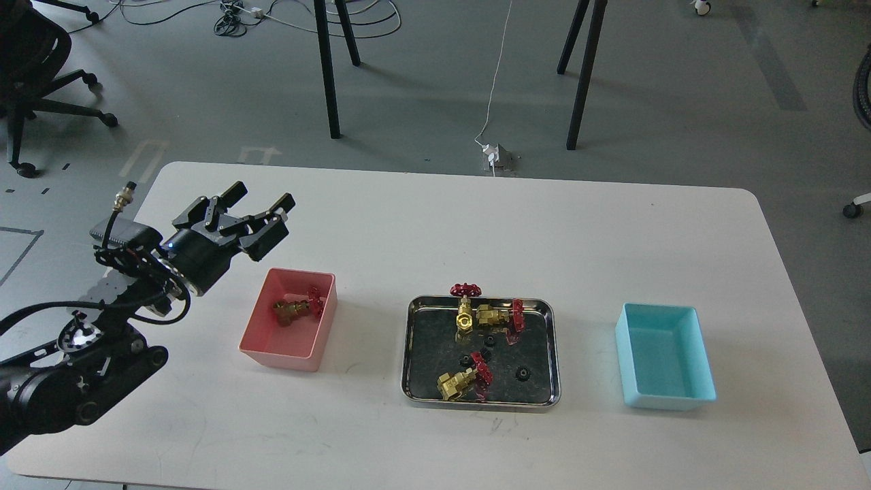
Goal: Place valve in pink box and gear in blue box
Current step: 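Withdraw the left arm and bring the right arm toward the tray, then grasp a small black gear on the tray with the right gripper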
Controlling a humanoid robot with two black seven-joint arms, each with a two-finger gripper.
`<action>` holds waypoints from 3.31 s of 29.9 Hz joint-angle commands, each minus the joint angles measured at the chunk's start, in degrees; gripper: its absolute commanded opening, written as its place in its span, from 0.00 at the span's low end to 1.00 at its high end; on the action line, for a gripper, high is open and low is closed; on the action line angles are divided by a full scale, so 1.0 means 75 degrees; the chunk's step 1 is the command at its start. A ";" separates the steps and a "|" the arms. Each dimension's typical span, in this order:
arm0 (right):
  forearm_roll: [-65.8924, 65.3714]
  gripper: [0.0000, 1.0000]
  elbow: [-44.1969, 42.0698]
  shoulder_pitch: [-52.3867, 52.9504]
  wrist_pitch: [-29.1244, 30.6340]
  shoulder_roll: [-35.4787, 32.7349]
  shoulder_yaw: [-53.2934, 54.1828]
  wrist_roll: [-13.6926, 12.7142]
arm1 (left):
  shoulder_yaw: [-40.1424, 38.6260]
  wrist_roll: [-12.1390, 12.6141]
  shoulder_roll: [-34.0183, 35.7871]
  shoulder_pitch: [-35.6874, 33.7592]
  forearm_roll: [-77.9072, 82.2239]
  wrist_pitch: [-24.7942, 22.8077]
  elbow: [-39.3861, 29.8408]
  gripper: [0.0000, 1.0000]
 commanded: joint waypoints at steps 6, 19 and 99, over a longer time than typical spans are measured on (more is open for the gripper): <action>-0.3940 0.99 0.1574 -0.0587 0.1733 -0.0046 -0.0141 0.0042 | -0.0005 0.0177 0.0149 -0.2379 -0.5721 -0.1783 0.0654 0.97; -0.9567 0.99 0.5068 -0.2731 0.3488 -0.0246 -0.0784 0.0206 | -0.0063 0.0400 0.0114 -0.3389 -0.6531 -0.2393 0.1312 0.97; -1.3520 0.31 0.2280 -0.4408 0.3488 0.3469 -0.2133 -0.0087 | -0.0532 0.0306 0.0348 -0.3471 -0.6579 -0.2311 0.1429 0.97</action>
